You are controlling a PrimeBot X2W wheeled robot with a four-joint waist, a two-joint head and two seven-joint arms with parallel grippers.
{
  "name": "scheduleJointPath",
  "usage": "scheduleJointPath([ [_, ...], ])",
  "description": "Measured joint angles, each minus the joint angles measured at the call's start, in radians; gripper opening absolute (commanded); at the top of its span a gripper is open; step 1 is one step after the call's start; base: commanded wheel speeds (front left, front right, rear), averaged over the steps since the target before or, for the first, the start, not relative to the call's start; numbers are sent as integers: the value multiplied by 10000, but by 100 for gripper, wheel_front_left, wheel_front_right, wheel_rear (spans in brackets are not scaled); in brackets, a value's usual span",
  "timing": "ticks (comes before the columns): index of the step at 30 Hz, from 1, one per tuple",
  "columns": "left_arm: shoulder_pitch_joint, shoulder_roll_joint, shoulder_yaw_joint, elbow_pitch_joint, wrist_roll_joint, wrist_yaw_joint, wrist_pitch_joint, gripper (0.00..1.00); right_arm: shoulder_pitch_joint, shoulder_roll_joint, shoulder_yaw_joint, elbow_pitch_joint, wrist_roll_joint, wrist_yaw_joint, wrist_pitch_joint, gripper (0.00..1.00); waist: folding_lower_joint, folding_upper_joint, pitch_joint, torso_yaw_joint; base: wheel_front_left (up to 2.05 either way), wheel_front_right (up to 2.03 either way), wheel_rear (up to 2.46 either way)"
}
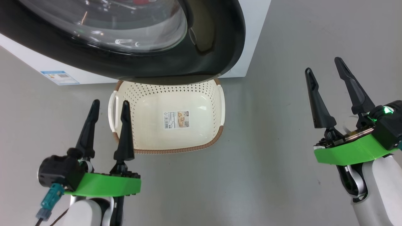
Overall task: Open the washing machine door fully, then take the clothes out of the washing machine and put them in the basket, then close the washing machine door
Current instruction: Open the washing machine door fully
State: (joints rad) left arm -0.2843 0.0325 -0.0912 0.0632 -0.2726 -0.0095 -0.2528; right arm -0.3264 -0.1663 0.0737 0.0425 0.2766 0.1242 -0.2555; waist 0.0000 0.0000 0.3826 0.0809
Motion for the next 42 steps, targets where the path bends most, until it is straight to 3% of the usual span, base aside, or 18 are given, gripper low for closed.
scheduleJointPath([
  [9,40,0,-10,56,46,-19,0,100,244,23,4,63,-13,0,0,100,0,0,-167,26,0,0,0],
  [12,136,2,-23,86,46,-92,0,100,360,25,90,242,44,0,0,0,0,0,-254,52,0,0,0],
  [19,226,2,-88,98,46,-92,0,100,316,23,357,614,585,0,0,0,0,0,-293,98,0,0,0],
  [27,225,2,-117,100,46,-90,0,100,-724,12,736,1446,2587,0,0,0,0,0,-218,144,0,0,0],
  [34,216,2,-140,98,48,-90,2,100,-2427,-424,1770,2475,5325,0,73,0,0,0,-99,215,0,0,0],
  [42,198,2,-142,86,73,-88,0,100,-4604,-846,2819,3392,8803,0,1837,0,0,0,100,307,0,0,0],
])
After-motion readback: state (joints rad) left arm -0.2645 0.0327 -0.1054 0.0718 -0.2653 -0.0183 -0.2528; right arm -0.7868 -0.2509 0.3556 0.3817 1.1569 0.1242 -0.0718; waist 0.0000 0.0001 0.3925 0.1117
